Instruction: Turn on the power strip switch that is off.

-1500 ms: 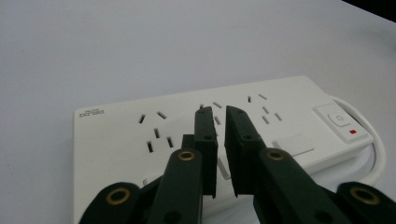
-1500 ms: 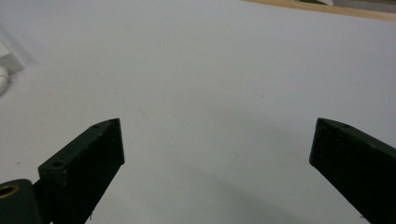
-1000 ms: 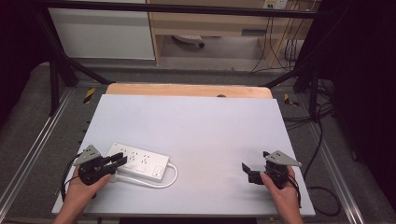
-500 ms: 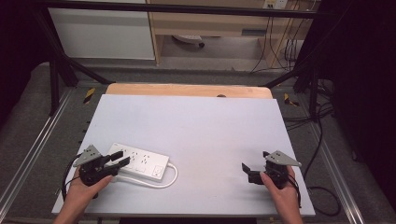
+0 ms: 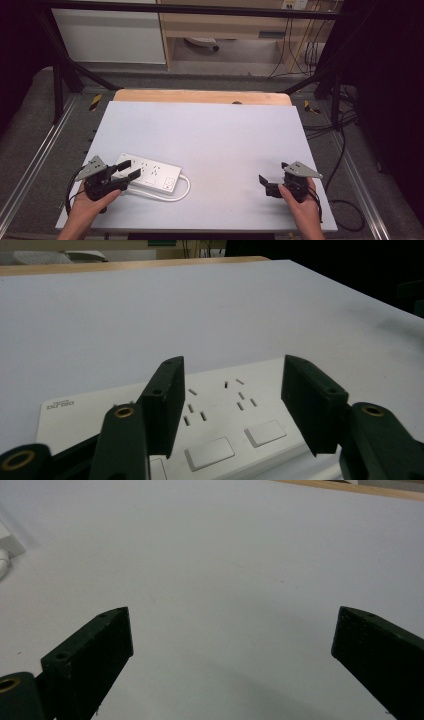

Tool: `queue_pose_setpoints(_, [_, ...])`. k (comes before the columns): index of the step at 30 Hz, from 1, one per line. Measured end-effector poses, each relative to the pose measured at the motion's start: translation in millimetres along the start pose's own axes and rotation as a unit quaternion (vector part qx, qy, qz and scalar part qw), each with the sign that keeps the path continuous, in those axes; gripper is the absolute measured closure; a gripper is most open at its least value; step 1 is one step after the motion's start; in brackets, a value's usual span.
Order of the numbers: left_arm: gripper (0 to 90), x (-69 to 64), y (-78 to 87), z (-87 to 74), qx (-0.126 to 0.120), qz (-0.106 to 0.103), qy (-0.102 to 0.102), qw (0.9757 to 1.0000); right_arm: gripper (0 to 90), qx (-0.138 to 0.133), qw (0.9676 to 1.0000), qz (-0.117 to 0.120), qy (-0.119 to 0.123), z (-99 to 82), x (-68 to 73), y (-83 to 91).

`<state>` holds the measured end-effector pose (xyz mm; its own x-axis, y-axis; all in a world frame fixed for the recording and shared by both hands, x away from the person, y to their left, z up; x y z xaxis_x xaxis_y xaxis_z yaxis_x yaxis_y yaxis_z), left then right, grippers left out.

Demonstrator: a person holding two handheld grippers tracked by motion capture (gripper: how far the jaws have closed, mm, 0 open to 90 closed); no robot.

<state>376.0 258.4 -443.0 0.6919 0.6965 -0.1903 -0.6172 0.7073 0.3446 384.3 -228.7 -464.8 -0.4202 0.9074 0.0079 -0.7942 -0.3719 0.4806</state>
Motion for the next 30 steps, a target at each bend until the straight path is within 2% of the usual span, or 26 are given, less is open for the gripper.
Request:
queue_pose_setpoints(7, [34.2,-7.5,1.1,4.4,-0.009,-0.009,-0.004,0.9999,3.4,0.001,1.0,0.0,0.001,-0.1,-0.1,-0.1])
queue_pose_setpoints(15, [13.2,-14.7,2.4,9.2,-0.025,-0.01,0.005,0.9996,3.4,0.001,1.0,0.001,0.0,-0.2,0.3,-0.2])
queue_pose_setpoints(18, [7.7,-16.8,3.3,10.4,-0.027,-0.009,0.001,0.9996,3.4,0.001,1.0,0.001,0.001,-0.3,0.1,-0.1])
queue_pose_setpoints(30, [7.2,-21.8,18.8,24.4,-0.059,0.002,-0.01,0.9982,3.3,0.0,1.0,0.0,-0.003,0.0,-0.4,0.6])
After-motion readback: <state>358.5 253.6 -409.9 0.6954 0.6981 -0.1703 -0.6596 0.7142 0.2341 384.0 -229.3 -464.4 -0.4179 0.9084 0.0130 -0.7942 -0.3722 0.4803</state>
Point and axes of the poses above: each handheld gripper's, and its own axes: y roughly backward along the jaws, z roughly out of its top, x roughly to its left, the point moved 6 cm from there along -y, roughly forward along the jaws, and after that the axes turned 4 degrees about -z, right-handed, at the moved point
